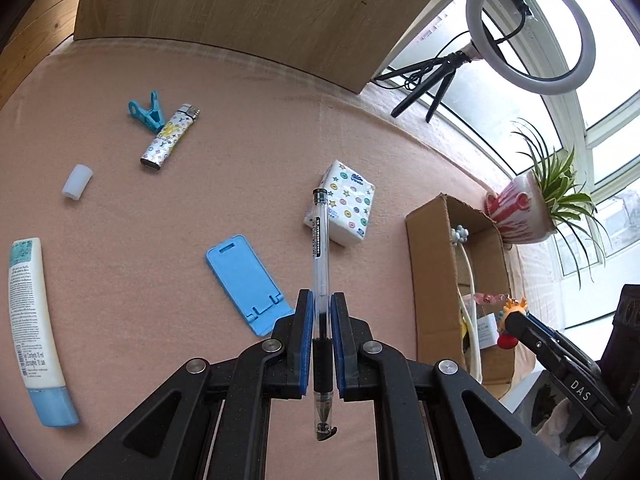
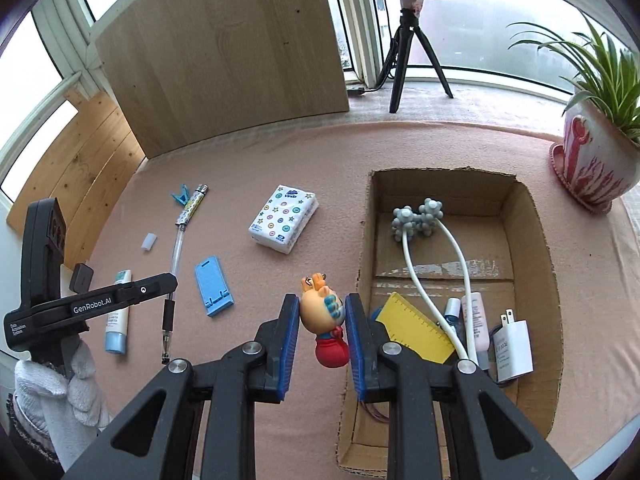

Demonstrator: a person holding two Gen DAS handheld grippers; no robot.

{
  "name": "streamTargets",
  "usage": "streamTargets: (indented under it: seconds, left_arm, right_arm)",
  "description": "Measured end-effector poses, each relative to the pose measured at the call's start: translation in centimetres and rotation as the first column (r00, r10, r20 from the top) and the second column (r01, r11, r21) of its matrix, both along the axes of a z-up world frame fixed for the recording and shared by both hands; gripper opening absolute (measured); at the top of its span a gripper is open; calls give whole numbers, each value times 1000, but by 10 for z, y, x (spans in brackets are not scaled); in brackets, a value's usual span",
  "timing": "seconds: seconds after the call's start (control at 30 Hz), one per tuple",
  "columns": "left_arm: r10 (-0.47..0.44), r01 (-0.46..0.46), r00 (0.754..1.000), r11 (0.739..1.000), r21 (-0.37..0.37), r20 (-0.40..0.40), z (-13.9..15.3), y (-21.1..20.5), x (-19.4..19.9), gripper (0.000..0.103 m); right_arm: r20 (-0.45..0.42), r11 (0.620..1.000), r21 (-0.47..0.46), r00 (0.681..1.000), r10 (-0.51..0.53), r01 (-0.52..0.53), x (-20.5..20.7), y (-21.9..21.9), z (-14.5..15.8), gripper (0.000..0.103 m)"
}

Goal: Organize objects
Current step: 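Carry pen and keychain into the box and open both tools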

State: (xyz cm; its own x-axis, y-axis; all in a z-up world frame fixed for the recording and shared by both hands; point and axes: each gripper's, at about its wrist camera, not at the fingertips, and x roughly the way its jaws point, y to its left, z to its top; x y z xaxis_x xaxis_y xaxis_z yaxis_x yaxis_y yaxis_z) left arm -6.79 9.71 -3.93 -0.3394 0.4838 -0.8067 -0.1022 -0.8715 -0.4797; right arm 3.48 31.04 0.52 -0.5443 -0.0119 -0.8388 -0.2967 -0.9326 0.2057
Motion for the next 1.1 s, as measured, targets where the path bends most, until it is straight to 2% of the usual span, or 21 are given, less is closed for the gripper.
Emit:
streamTargets:
  seconds: [0.33, 0.63, 0.83, 0.93, 1.0, 1.03, 1.07, 1.1]
  left_arm:
    - [-142, 143, 989, 989, 39, -44, 27, 100, 0, 9]
    - [-245, 247, 969, 969, 30, -41, 25, 175, 4, 9]
    - [-268, 269, 963, 963, 0, -38, 20, 198, 7, 9]
    - [-263, 264, 964, 964, 17, -24, 18, 196, 7, 10]
    - [-250, 250, 968, 968, 25, -1, 17, 192, 5, 16]
    - [-239, 239, 971, 971, 23, -5, 17, 188, 5, 23]
    - [-228, 228, 974, 973, 16, -14, 18, 184, 5, 25]
    - [-218, 218, 976, 976, 6, -19, 19, 180, 4, 25]
  right_arm:
    - [4, 993, 7, 993, -119, 119, 39, 56, -2, 21]
    - [16, 987, 17, 987, -159, 159, 61, 85, -3, 21]
    - [8, 988, 0, 988, -154, 154, 66, 93, -4, 21]
    - [6, 989, 1, 989, -150, 150, 65, 94, -4, 21]
    - [4, 990, -6, 990, -141, 141, 64, 94, -5, 21]
    - [-7, 991, -8, 991, -137, 137, 65, 94, -4, 22]
    - [-12, 991, -5, 991, -135, 134, 65, 93, -4, 23]
    - [-14, 990, 1, 990, -138, 138, 65, 92, -3, 32]
